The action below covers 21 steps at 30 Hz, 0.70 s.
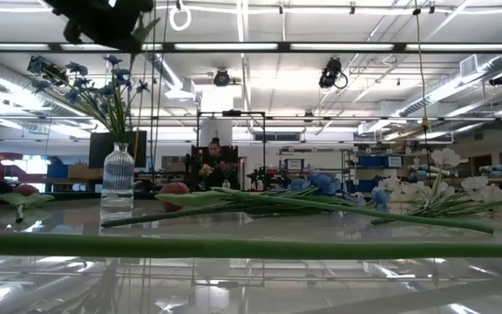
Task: Sort flowers into vase by color
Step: Put the right black tulip into the transparent vase
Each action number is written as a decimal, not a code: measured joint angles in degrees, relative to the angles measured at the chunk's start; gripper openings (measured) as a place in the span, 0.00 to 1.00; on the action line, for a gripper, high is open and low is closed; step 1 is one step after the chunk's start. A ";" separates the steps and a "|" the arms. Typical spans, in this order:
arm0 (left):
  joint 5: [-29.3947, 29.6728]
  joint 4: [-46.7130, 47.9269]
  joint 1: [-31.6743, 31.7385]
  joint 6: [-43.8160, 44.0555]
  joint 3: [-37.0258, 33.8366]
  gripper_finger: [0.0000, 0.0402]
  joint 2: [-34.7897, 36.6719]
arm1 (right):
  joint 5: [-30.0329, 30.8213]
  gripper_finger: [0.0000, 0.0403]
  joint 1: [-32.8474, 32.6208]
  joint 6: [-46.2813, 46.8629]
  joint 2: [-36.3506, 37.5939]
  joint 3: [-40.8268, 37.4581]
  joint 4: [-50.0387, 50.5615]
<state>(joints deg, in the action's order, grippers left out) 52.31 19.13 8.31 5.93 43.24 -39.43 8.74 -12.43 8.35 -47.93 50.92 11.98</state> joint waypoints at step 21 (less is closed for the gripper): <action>2.80 -5.11 11.00 -7.16 -0.03 0.05 4.95 | 0.15 0.33 0.01 -1.04 -0.02 0.00 -1.21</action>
<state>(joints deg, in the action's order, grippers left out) 55.11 14.03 19.32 -1.23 43.21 -34.48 8.88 -12.42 7.31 -47.94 50.92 10.76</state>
